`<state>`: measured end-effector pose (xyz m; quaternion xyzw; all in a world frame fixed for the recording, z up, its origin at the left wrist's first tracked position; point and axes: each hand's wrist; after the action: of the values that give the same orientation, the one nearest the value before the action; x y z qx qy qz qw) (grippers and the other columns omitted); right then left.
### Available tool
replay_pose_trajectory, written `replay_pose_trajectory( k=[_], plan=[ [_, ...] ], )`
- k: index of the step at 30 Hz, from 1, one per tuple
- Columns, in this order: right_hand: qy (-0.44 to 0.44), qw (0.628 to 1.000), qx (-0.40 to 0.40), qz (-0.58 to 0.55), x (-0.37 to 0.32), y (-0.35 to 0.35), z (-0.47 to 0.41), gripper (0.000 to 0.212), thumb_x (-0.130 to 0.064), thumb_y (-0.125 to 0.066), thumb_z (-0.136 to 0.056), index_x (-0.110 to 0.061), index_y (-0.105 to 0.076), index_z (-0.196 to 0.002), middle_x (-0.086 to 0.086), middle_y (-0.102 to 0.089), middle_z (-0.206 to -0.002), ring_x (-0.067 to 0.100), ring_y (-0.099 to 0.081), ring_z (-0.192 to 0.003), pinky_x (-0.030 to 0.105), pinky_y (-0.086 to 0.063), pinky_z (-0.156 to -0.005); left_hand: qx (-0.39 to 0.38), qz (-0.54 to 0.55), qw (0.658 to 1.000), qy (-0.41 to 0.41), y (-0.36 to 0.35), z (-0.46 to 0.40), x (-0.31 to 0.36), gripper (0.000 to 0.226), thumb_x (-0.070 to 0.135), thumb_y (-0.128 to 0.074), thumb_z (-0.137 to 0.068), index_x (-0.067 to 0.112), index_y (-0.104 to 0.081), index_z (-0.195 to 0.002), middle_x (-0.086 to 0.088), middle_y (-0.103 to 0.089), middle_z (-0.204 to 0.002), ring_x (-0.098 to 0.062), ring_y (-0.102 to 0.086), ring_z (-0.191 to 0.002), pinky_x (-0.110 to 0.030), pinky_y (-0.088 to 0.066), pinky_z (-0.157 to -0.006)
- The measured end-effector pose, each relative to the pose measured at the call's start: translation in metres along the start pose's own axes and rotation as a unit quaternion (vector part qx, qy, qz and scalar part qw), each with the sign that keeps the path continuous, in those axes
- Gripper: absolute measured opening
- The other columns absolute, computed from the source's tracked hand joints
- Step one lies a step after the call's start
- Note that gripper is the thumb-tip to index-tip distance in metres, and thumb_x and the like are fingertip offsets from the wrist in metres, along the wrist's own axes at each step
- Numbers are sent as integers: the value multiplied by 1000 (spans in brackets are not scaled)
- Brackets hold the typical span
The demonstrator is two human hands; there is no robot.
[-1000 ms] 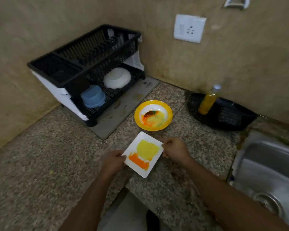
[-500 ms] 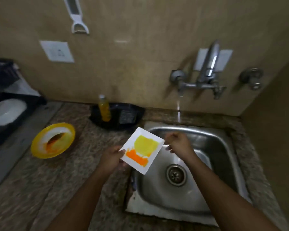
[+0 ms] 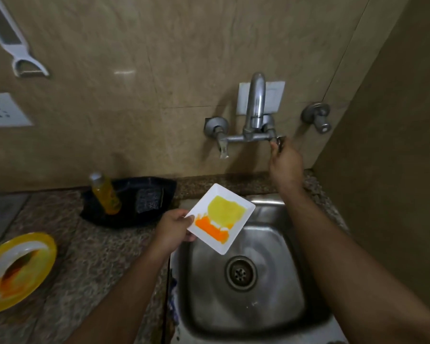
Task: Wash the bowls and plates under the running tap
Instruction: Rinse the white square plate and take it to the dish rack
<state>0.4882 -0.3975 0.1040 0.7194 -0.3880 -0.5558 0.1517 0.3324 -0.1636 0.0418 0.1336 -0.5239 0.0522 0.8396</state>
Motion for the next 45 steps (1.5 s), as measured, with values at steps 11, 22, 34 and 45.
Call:
replay_pose_trajectory(
  k=[11,22,34,45],
  plan=[
    [-52,997,-11,-51,3,-7,-13,23,-31,-41,-102,-16,-57,-94,8,-69,-86,27,-62,-79,29,-34,-62,-1,-13,1000,-2,-10,-15,6,14,8,-54,-98,10,-65,-91,-10,-70,-85,-20,-67,-70,-25,-53,-49],
    [-63,993,-22,-98,9,-9,-15,29,-32,-42,-102,-12,-62,-95,4,-68,-81,21,-63,-74,29,-40,-60,0,-24,999,-23,-24,-17,6,21,8,-54,-98,17,-66,-83,-10,-71,-83,-19,-67,-68,-28,-56,-52],
    [-96,988,-27,-116,11,6,30,28,-22,-43,-101,-9,-62,-116,9,-68,-96,26,-62,-86,28,-43,-69,-6,-9,999,-33,-48,-31,5,21,7,-52,-99,13,-67,-85,-16,-68,-80,-26,-65,-65,-42,-60,-65],
    [294,879,-343,152,49,-40,116,72,-47,-15,-95,-6,-19,-154,14,-14,-162,25,-13,-150,41,-15,-121,2,-25,998,-50,-68,-55,16,19,8,-51,-99,3,-68,-90,-14,-63,-67,-19,-57,-48,-22,-48,-42]
  ],
)
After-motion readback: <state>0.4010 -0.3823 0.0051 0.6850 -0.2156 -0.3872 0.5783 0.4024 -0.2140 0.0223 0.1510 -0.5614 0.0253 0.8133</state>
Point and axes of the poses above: each hand's wrist, its own z-axis away from the middle knuckle, its own y-axis out of the back of the hand, x = y × z
